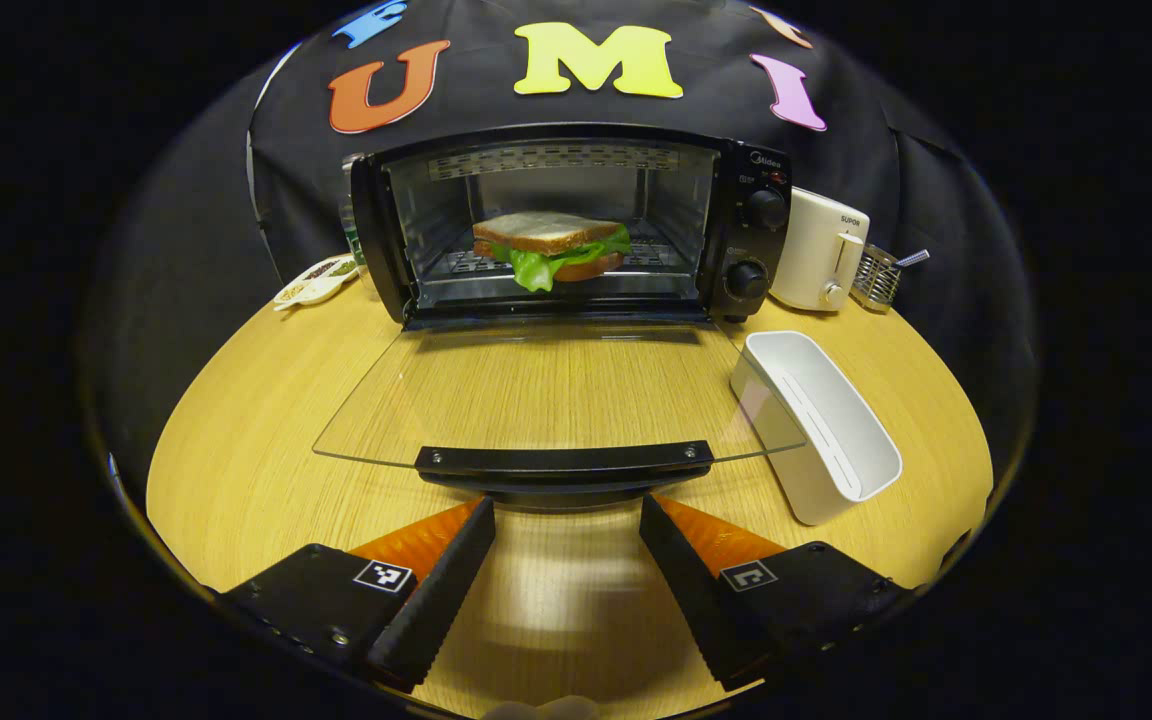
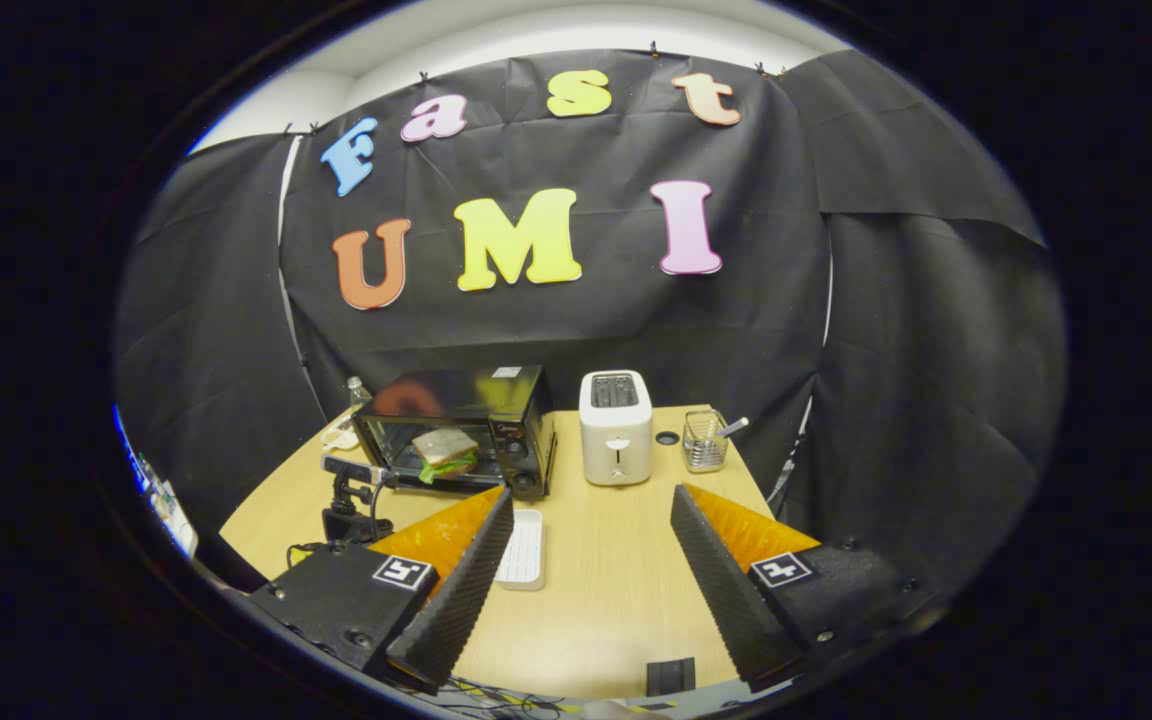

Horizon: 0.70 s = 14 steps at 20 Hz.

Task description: Open the electric oven with the left hand, put the food in, and close the electric oven.

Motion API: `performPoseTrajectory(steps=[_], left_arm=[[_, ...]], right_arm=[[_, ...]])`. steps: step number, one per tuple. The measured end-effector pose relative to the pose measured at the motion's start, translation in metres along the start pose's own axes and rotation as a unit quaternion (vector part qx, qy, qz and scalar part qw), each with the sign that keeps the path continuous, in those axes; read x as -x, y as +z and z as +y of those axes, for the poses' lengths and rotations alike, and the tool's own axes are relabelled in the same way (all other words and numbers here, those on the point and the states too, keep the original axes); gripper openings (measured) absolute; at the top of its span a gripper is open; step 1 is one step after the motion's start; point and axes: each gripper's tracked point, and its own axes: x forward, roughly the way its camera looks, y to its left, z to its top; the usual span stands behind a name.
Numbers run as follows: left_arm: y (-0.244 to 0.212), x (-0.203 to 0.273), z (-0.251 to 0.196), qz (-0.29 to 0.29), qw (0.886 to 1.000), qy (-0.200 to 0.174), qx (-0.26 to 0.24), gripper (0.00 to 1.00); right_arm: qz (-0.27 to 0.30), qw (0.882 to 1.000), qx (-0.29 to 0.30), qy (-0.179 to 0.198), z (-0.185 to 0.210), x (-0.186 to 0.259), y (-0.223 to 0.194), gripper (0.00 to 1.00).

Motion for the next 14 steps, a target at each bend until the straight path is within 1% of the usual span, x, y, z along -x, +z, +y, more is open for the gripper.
performPoseTrajectory(steps=[1, 2, 3, 4, 5, 6, 8, 10, 11, 12, 14], left_arm=[[0.004, 0.002, 0.000, -0.005, 1.000, 0.002, -0.002, 1.00], [0.009, 0.005, -0.001, -0.012, 1.000, 0.000, -0.003, 0.96], [0.019, 0.007, 0.000, -0.023, 1.000, 0.004, -0.007, 0.96], [0.021, 0.007, 0.001, -0.017, 1.000, 0.003, -0.003, 0.96], [0.026, 0.009, 0.000, -0.026, 1.000, -0.001, 0.004, 0.95], [0.028, 0.011, -0.001, -0.022, 1.000, -0.003, 0.009, 0.88], [0.033, 0.012, 0.001, -0.026, 1.000, -0.003, 0.003, 0.96], [0.038, 0.015, 0.001, -0.029, 1.000, -0.003, 0.004, 0.96], [0.042, 0.017, 0.001, -0.033, 0.999, -0.003, 0.006, 0.96], [0.047, 0.020, 0.001, -0.037, 0.999, -0.003, 0.005, 0.96], [0.056, 0.024, 0.002, -0.044, 0.999, -0.002, 0.002, 0.96]], right_arm=[[0.002, 1.000, -0.003, 0.001, 0.000, -0.002, -0.001, 1.00], [0.004, 1.000, -0.006, 0.001, -0.001, -0.003, -0.001, 1.00], [0.003, 1.000, -0.007, 0.001, -0.001, -0.004, 0.000, 1.00], [0.003, 1.000, -0.007, 0.001, -0.001, -0.006, 0.000, 1.00], [0.003, 1.000, -0.008, 0.002, -0.001, -0.007, 0.001, 1.00], [0.003, 1.000, -0.009, 0.003, 0.000, -0.008, 0.002, 1.00], [0.003, 1.000, -0.010, 0.006, 0.002, -0.011, 0.003, 1.00], [0.004, 1.000, -0.010, 0.008, 0.004, -0.013, 0.003, 1.00], [0.003, 1.000, -0.010, 0.009, 0.004, -0.013, 0.004, 0.91], [0.002, 1.000, -0.010, 0.008, 0.004, -0.014, 0.006, 1.00], [0.002, 1.000, -0.012, 0.011, 0.006, -0.017, 0.006, 1.00]])
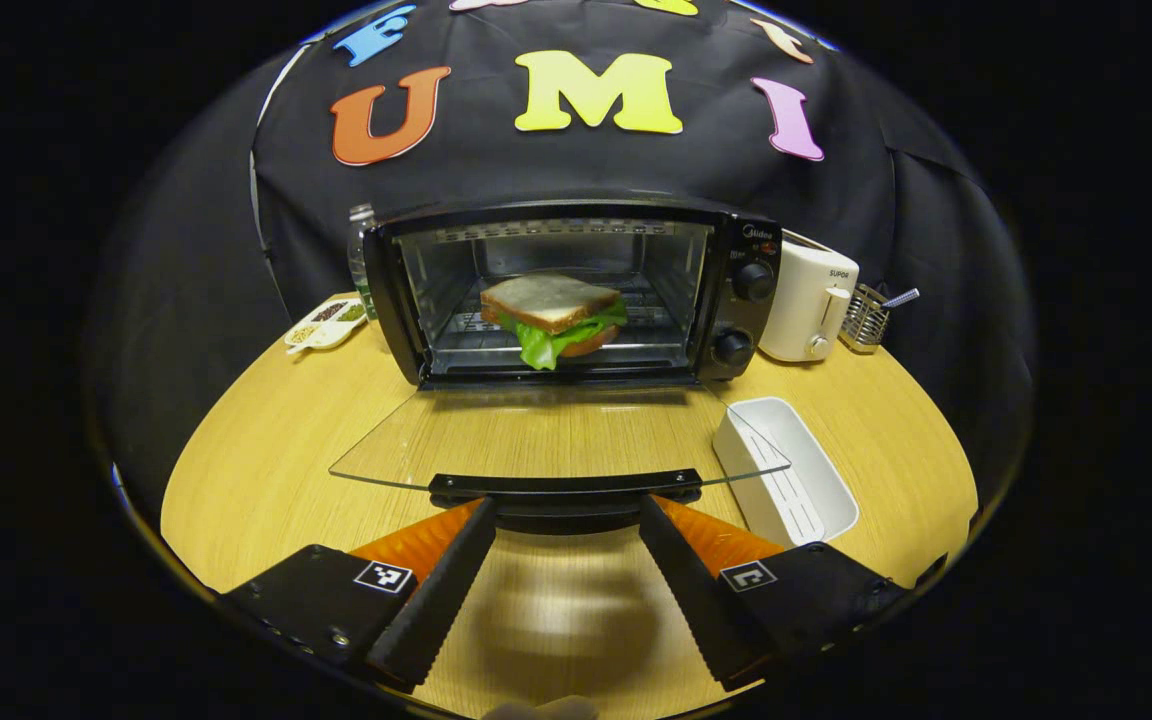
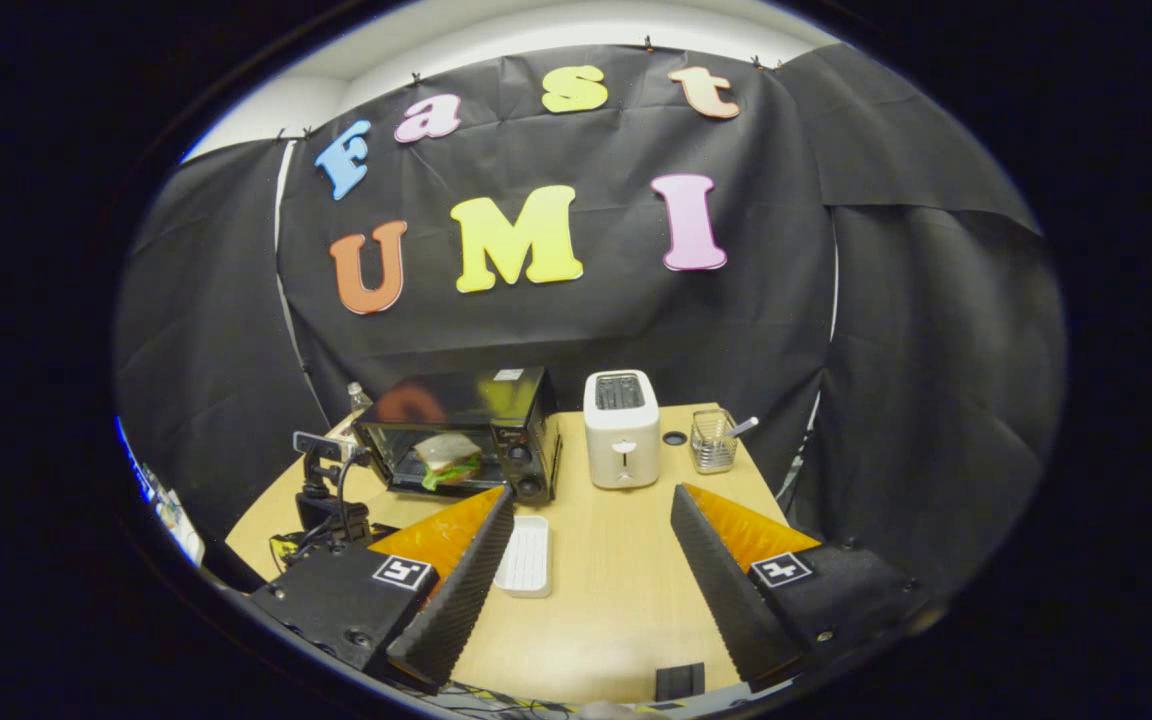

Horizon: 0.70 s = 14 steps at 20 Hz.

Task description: Open the electric oven with the left hand, put the food in, and close the electric oven.

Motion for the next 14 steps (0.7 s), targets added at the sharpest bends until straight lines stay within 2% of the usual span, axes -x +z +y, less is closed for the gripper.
performPoseTrajectory(steps=[14], left_arm=[[0.085, 0.004, 0.003, -0.068, 0.998, 0.006, -0.014, 0.96]], right_arm=[[0.003, 1.000, -0.023, -0.003, -0.004, -0.020, 0.006, 1.00]])
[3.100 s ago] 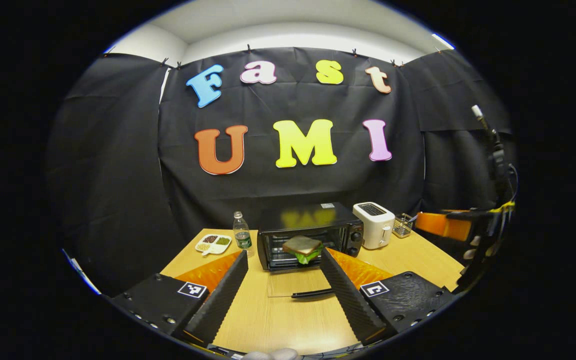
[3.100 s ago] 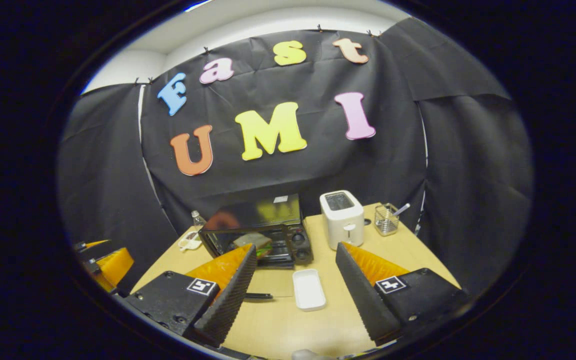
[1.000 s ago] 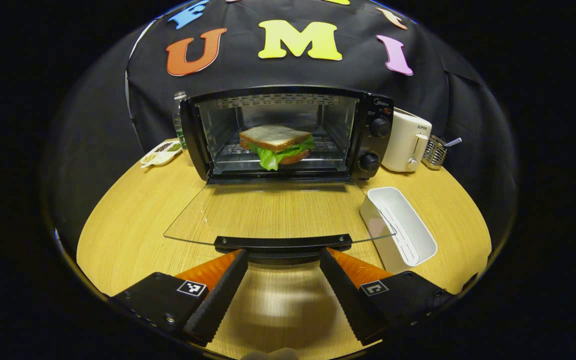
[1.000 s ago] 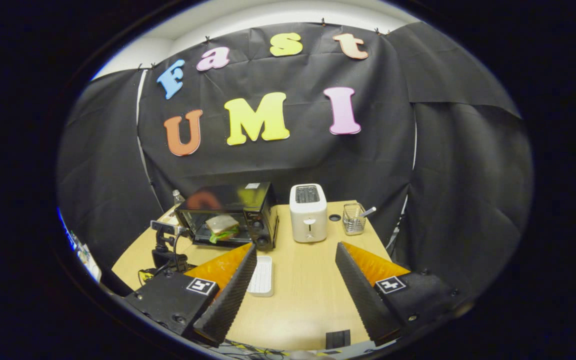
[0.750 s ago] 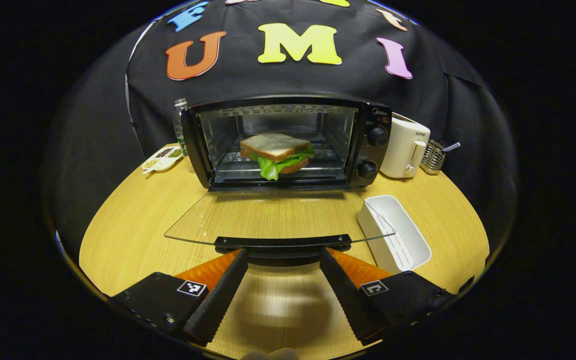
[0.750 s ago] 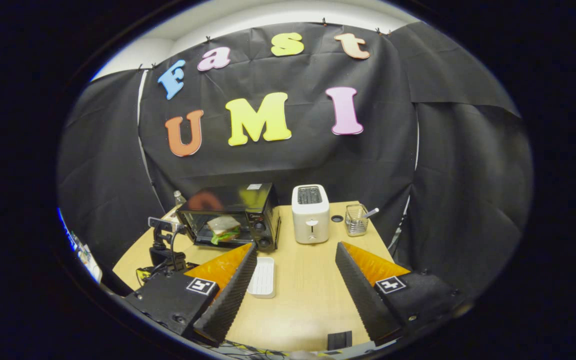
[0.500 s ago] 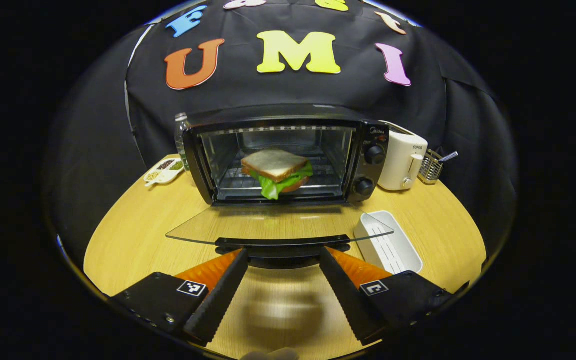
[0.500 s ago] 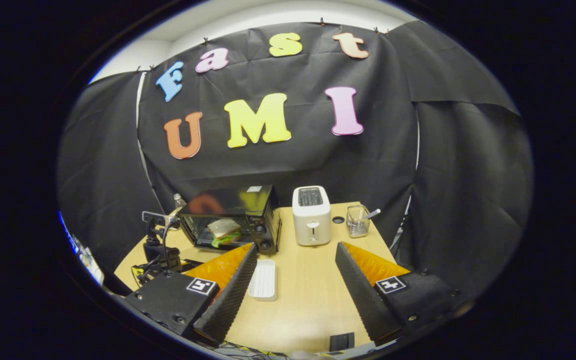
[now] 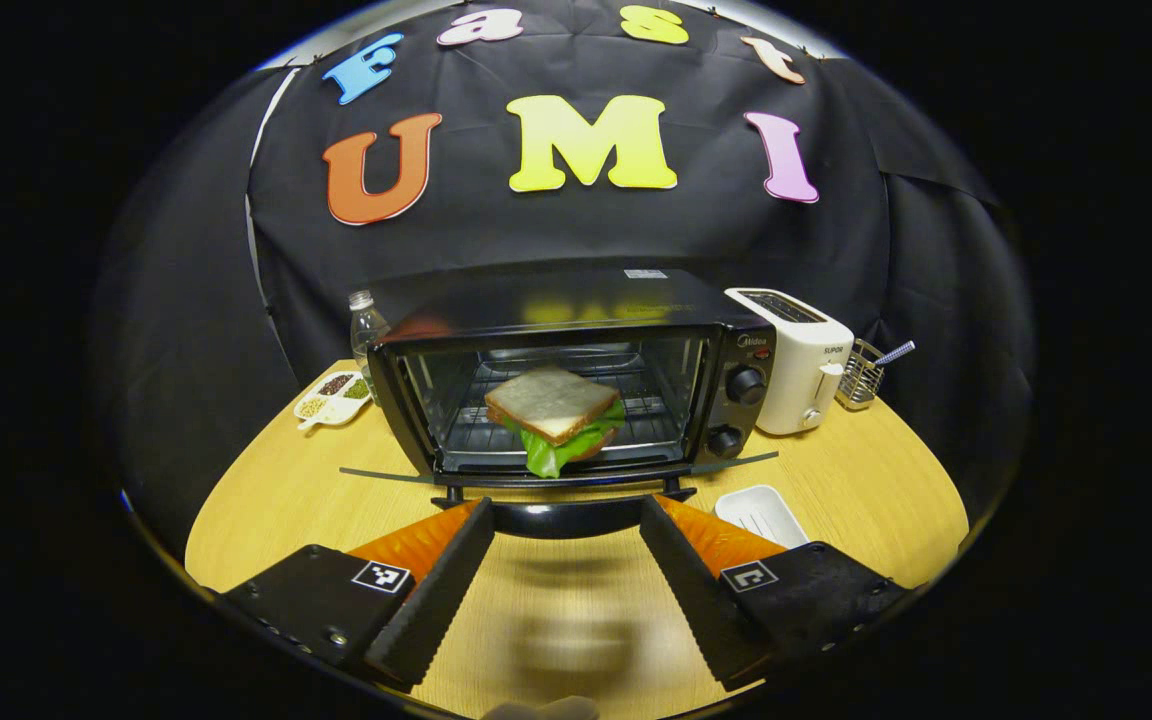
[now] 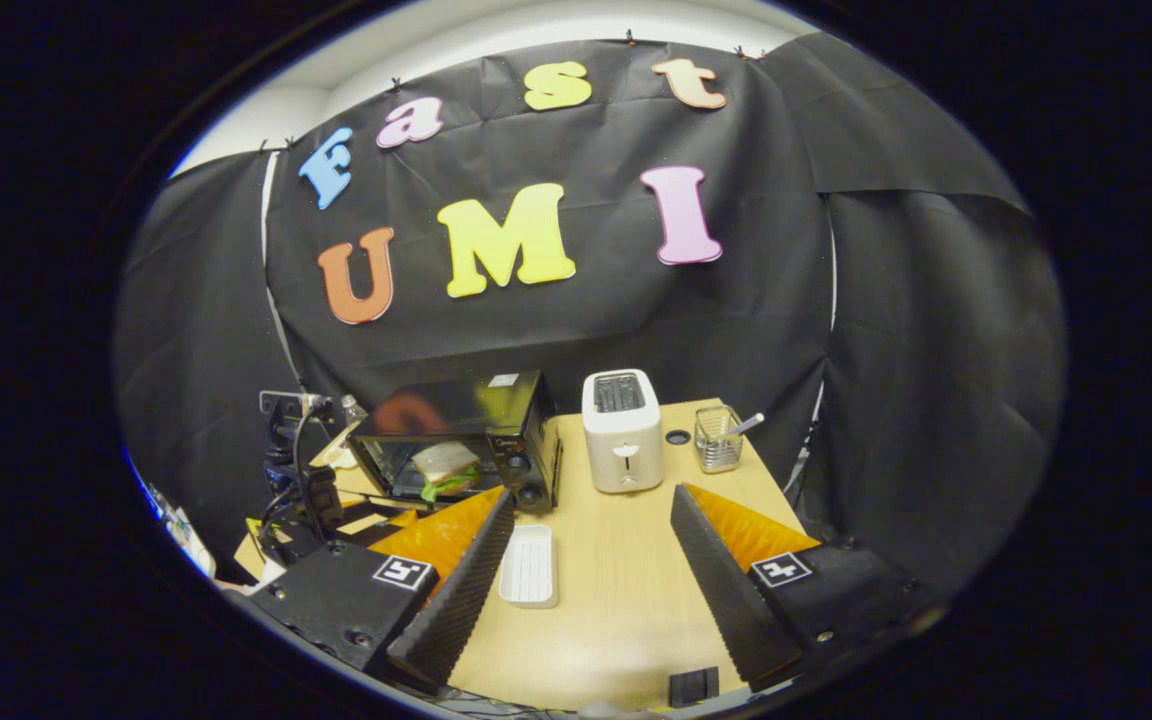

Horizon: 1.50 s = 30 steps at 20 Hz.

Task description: Open the electric oven with the left hand, put the food in, and close the electric oven.

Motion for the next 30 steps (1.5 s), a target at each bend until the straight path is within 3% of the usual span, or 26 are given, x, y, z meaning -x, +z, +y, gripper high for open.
performPoseTrajectory(steps=[8, 18, 26, 27, 28, 29, 30], left_arm=[[0.038, -0.026, 0.005, -0.017, 1.000, 0.010, 0.010, 0.98], [0.043, -0.013, 0.012, -0.026, 1.000, 0.013, 0.003, 0.98], [0.117, 0.093, 0.027, -0.121, 0.993, 0.015, 0.002, 0.97], [0.129, 0.111, 0.031, -0.137, 0.990, 0.015, 0.004, 0.98], [0.143, 0.132, 0.033, -0.155, 0.988, 0.018, 0.004, 0.97], [0.160, 0.152, 0.037, -0.173, 0.985, 0.022, 0.006, 0.97], [0.172, 0.172, 0.040, -0.187, 0.982, 0.022, 0.012, 0.97]], right_arm=[[0.004, 1.000, -0.011, -0.020, -0.016, -0.007, 0.003, 1.00], [-0.004, 1.000, 0.002, -0.018, -0.008, -0.004, 0.014, 1.00], [-0.059, 0.998, 0.029, 0.018, 0.032, 0.022, 0.058, 1.00], [-0.070, 0.997, 0.033, 0.021, 0.036, 0.027, 0.065, 0.91], [-0.082, 0.996, 0.038, 0.023, 0.041, 0.033, 0.073, 1.00], [-0.095, 0.994, 0.043, 0.024, 0.043, 0.039, 0.081, 0.90], [-0.109, 0.993, 0.047, 0.025, 0.047, 0.045, 0.091, 1.00]])
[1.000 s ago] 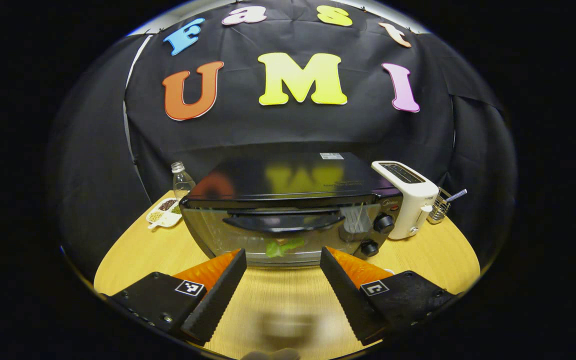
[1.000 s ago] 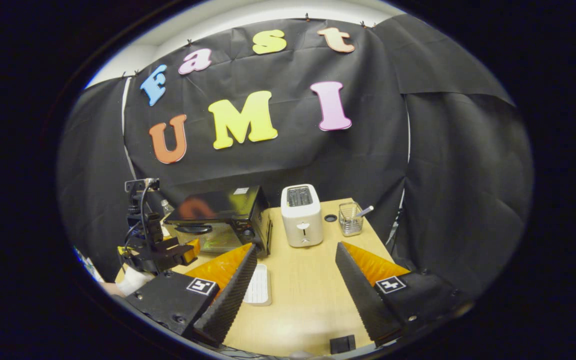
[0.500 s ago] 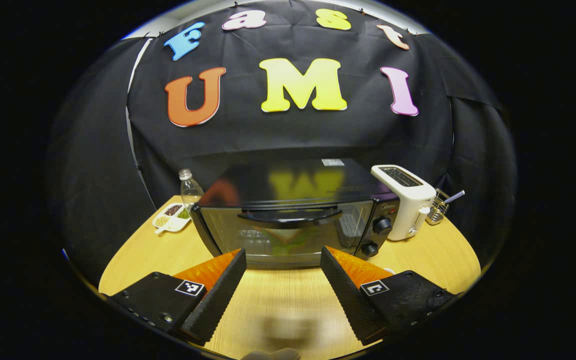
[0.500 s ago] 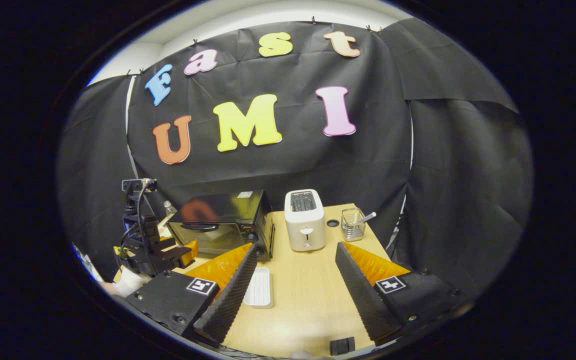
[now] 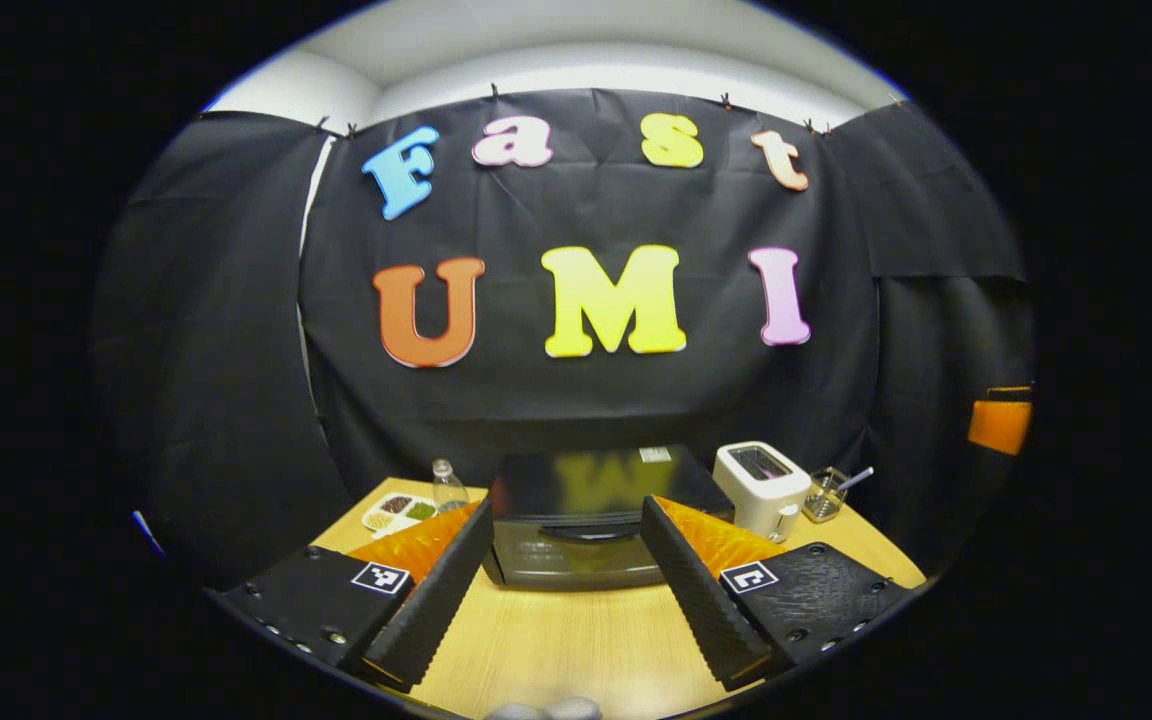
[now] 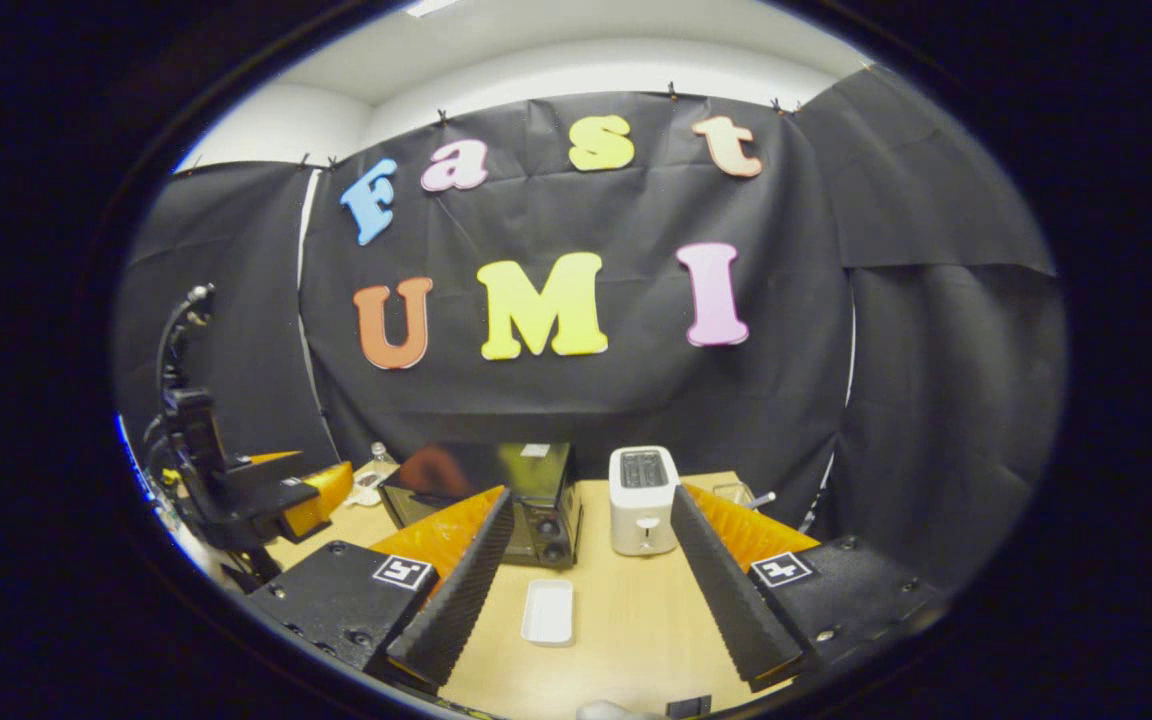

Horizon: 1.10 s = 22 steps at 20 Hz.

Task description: Open the electric oven with the left hand, put the food in, and close the electric oven.

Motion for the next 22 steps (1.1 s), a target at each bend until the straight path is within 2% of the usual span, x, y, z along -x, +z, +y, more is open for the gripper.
performPoseTrajectory(steps=[2, 3, 4, 5, 6, 7, 8, 9, 10, 11, 12, 13, 14, 15, 16, 17, 18, 20, 21, 22], left_arm=[[0.033, 0.028, 0.005, -0.031, 0.999, -0.001, 0.015, 0.97], [0.049, 0.042, 0.008, -0.045, 0.999, 0.000, 0.019, 0.89], [0.062, 0.053, 0.011, -0.056, 0.998, -0.001, 0.021, 0.97], [0.069, 0.064, 0.013, -0.063, 0.998, -0.003, 0.021, 0.97], [0.076, 0.074, 0.015, -0.068, 0.997, -0.002, 0.021, 0.88], [0.083, 0.084, 0.020, -0.075, 0.997, 0.002, 0.022, 0.97], [0.088, 0.092, 0.020, -0.078, 0.997, -0.003, 0.025, 0.97], [0.091, 0.100, 0.019, -0.083, 0.996, -0.005, 0.026, 0.96], [0.093, 0.106, 0.021, -0.086, 0.996, -0.005, 0.025, 0.84], [0.094, 0.110, 0.022, -0.088, 0.996, -0.006, 0.024, 0.95], [0.094, 0.113, 0.024, -0.086, 0.996, -0.006, 0.024, 0.84], [0.095, 0.116, 0.026, -0.088, 0.996, -0.004, 0.025, 0.84], [0.099, 0.118, 0.029, -0.093, 0.995, -0.002, 0.023, 0.95], [0.099, 0.120, 0.031, -0.095, 0.995, -0.002, 0.022, 0.95], [0.102, 0.123, 0.032, -0.098, 0.995, -0.003, 0.022, 0.95], [0.103, 0.126, 0.032, -0.099, 0.995, -0.004, 0.024, 0.95], [0.105, 0.126, 0.034, -0.100, 0.995, -0.006, 0.025, 0.95], [0.103, 0.127, 0.039, -0.097, 0.995, -0.004, 0.030, 0.95], [0.104, 0.126, 0.041, -0.096, 0.995, -0.002, 0.029, 0.95], [0.105, 0.128, 0.043, -0.097, 0.995, -0.001, 0.029, 0.95]], right_arm=[[-0.022, 1.000, 0.002, -0.002, 0.004, 0.008, 0.019, 1.00], [-0.033, 0.999, 0.001, -0.003, 0.006, 0.012, 0.029, 1.00], [-0.044, 0.999, 0.002, -0.002, 0.008, 0.017, 0.039, 0.90], [-0.051, 0.999, 0.003, -0.002, 0.011, 0.021, 0.045, 0.90], [-0.057, 0.998, 0.003, -0.003, 0.013, 0.025, 0.050, 1.00], [-0.061, 0.998, 0.002, -0.006, 0.014, 0.030, 0.055, 1.00], [-0.067, 0.998, 0.002, -0.009, 0.016, 0.034, 0.060, 1.00], [-0.074, 0.997, 0.003, -0.011, 0.018, 0.039, 0.065, 0.90], [-0.081, 0.997, 0.007, -0.013, 0.020, 0.043, 0.070, 0.90], [-0.088, 0.996, 0.009, -0.015, 0.022, 0.048, 0.073, 1.00], [-0.092, 0.996, 0.010, -0.014, 0.025, 0.052, 0.076, 1.00], [-0.094, 0.995, 0.010, -0.012, 0.029, 0.055, 0.076, 1.00], [-0.094, 0.995, 0.010, -0.012, 0.031, 0.058, 0.075, 0.90], [-0.095, 0.995, 0.011, -0.015, 0.029, 0.062, 0.075, 0.90], [-0.098, 0.995, 0.011, -0.020, 0.028, 0.065, 0.076, 1.00], [-0.098, 0.995, 0.011, -0.024, 0.028, 0.068, 0.076, 1.00], [-0.099, 0.995, 0.011, -0.026, 0.029, 0.070, 0.077, 0.90], [-0.097, 0.995, 0.008, -0.030, 0.029, 0.074, 0.077, 0.90], [-0.096, 0.995, 0.008, -0.030, 0.030, 0.076, 0.077, 1.00], [-0.096, 0.995, 0.007, -0.032, 0.031, 0.078, 0.079, 1.00]])
